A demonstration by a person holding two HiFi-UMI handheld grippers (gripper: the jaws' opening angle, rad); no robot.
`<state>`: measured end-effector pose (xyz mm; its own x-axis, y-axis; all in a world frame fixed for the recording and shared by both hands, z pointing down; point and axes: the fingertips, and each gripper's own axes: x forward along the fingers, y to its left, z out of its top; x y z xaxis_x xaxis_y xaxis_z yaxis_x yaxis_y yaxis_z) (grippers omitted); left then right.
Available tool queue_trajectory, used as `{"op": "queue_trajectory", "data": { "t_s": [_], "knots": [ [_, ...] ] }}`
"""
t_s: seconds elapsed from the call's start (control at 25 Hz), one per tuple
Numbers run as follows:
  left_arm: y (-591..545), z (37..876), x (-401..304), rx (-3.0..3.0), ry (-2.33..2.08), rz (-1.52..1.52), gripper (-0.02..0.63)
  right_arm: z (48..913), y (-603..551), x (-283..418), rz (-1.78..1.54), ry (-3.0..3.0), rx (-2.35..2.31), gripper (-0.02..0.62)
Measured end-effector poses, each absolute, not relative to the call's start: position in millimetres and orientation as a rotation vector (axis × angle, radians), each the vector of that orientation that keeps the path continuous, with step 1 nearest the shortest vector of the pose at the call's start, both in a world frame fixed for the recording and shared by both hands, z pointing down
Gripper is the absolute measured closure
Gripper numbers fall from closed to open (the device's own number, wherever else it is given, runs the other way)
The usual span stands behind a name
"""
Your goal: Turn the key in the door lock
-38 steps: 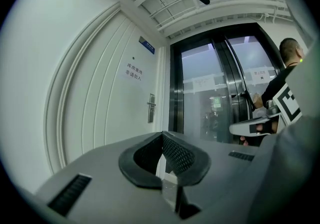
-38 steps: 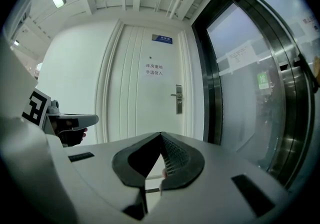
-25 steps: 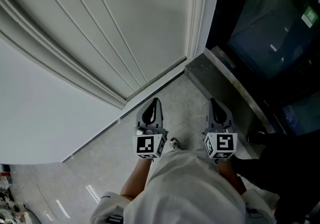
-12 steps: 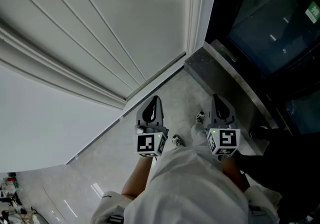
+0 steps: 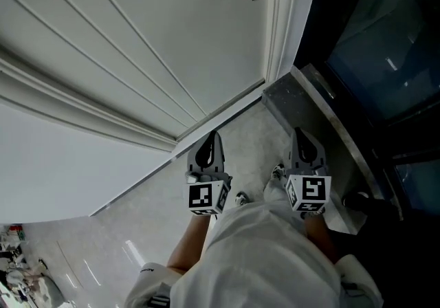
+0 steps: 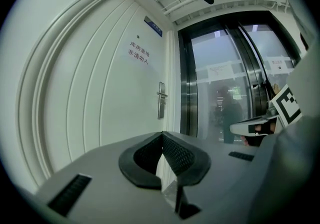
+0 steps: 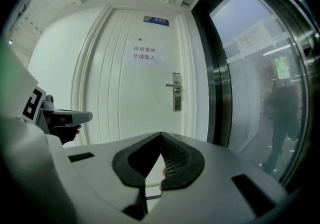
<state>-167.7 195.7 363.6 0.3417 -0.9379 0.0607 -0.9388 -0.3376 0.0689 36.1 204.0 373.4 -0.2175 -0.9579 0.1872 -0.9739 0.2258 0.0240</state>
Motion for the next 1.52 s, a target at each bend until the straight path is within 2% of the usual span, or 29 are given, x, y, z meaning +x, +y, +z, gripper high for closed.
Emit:
{"op": "queue_trajectory", "data": {
  "t_s": [0.84, 1.52],
  "knots": [
    [85, 356, -69, 2.327, -1.976, 0.04, 0.598, 375, 63, 138, 0.135, -2.46, 1.658, 0.594],
    [-3, 378, -40, 2.341, -1.925, 0.026, 0.598, 384, -16, 154, 0.046, -2.422, 1.604, 0.594]
  ]
}}
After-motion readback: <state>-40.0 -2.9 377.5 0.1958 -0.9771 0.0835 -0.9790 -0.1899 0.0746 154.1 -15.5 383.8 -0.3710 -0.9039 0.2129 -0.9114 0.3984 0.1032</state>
